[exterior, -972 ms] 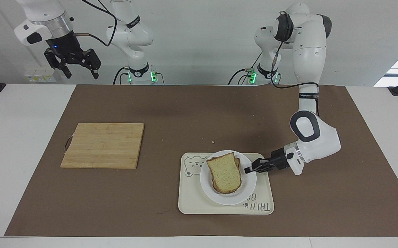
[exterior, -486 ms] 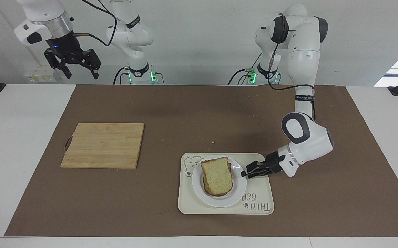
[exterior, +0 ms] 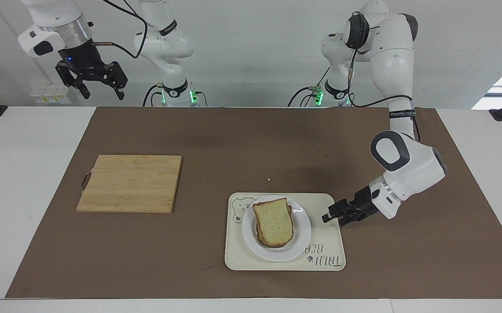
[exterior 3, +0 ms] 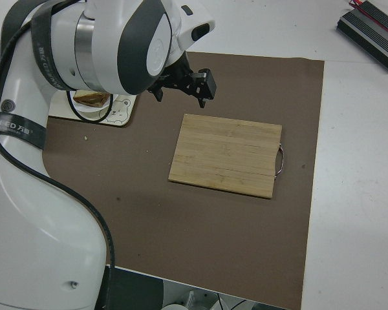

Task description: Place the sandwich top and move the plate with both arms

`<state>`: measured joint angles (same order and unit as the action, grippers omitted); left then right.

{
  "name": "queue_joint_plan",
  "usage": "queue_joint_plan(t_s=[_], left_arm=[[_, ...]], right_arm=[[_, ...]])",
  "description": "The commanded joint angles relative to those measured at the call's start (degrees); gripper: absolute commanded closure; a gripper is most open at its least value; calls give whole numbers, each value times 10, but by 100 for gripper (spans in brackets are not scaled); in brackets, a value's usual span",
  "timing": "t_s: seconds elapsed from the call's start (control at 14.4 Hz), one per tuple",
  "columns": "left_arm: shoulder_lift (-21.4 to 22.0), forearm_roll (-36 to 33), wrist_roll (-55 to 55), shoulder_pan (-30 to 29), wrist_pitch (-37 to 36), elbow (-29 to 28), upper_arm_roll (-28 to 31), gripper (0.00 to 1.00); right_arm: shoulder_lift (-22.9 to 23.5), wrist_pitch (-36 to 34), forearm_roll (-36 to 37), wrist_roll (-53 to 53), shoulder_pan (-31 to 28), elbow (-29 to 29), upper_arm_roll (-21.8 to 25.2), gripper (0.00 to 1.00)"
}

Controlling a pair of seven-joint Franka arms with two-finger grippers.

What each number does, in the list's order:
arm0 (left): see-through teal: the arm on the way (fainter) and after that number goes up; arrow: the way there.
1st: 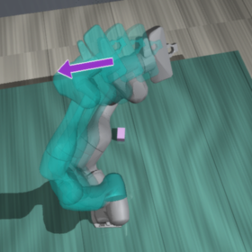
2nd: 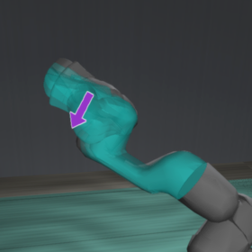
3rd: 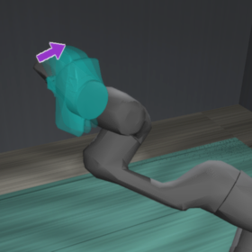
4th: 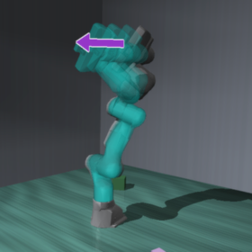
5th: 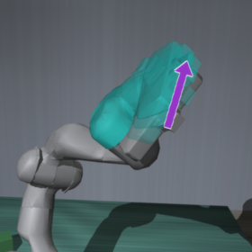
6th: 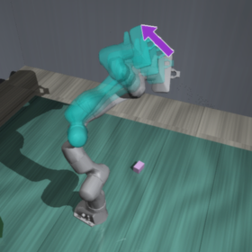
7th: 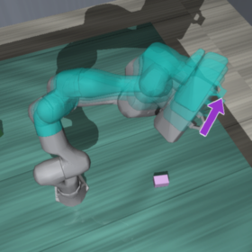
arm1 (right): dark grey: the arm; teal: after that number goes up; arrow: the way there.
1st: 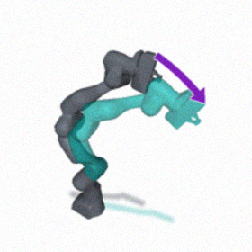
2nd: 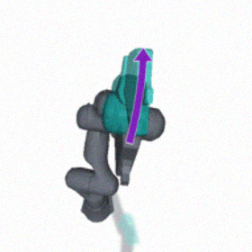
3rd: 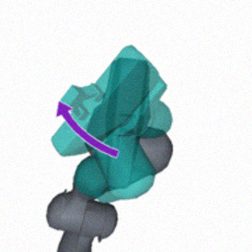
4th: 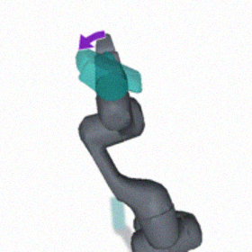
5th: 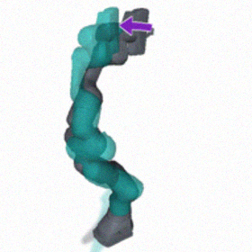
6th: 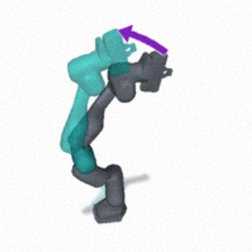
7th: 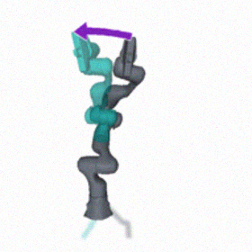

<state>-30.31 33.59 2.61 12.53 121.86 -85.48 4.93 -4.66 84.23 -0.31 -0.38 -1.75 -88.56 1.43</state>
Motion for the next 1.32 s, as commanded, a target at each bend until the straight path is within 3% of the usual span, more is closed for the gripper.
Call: queue_joint_plan(t_s=[0.0, 0.42, 0.9, 1.25], left_arm=[[35, -59, -16, 5, -62, -7, 49, 0], [133, -223, -26, 1, -141, -8, 86, 0], [231, -305, -24, 11, -257, -9, 81, 0], [269, -308, -23, 20, -311, -12, 71, 0]], right_arm=[[-7, -6, 0, 14, -4, -4, -2, 0], [-7, -6, 0, 14, -4, -4, -2, 0], [-7, -6, 0, 14, -4, -4, -2, 0], [-7, -6, 0, 14, -4, -4, -2, 0]])
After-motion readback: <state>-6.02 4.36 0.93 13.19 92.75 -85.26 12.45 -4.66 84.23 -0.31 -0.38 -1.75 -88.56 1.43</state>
